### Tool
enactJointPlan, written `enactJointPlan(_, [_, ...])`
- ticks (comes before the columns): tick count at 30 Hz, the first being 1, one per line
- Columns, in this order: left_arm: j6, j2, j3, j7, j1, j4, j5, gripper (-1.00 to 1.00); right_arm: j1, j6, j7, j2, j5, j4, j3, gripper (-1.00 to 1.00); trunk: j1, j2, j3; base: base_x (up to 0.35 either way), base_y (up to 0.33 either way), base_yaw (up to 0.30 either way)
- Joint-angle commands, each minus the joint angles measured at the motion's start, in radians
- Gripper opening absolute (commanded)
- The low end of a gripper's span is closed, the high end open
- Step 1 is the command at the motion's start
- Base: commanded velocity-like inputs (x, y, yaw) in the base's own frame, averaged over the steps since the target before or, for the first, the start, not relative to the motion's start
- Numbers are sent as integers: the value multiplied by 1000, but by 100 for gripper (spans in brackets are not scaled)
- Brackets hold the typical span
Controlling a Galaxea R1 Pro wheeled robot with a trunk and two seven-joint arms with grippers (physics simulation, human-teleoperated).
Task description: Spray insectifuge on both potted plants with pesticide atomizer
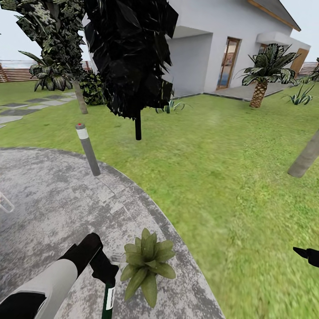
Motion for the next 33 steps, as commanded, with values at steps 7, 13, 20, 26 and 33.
enactJointPlan(7, [4, 1, -5, -9, 0, -2, -6, -100, -1, 2, 10, 0, 10, -1, -2, 100, 0, 0, -1, 121, 59, 0])
enactJointPlan(13, [3, 1, -7, -9, 0, 18, -6, -100, -1, 2, 10, 0, 10, -1, -2, 100, 0, 0, -1, 23, 12, 0])
enactJointPlan(20, [2, -2, -9, -8, 0, 31, -9, -100, -1, 2, 10, 0, 10, -1, -2, 100, 0, 0, -1, 1, 0, 0])
enactJointPlan(26, [2, -2, -7, -6, -1, 30, -8, -100, -1, 2, 10, 0, 10, -1, -2, 100, 0, 0, -4, 0, 0, 59])
enactJointPlan(33, [2, -1, -6, -6, -1, 30, -8, -100, -1, 2, 10, 1, 10, -1, -2, 100, 0, 0, -11, 26, 10, 60])
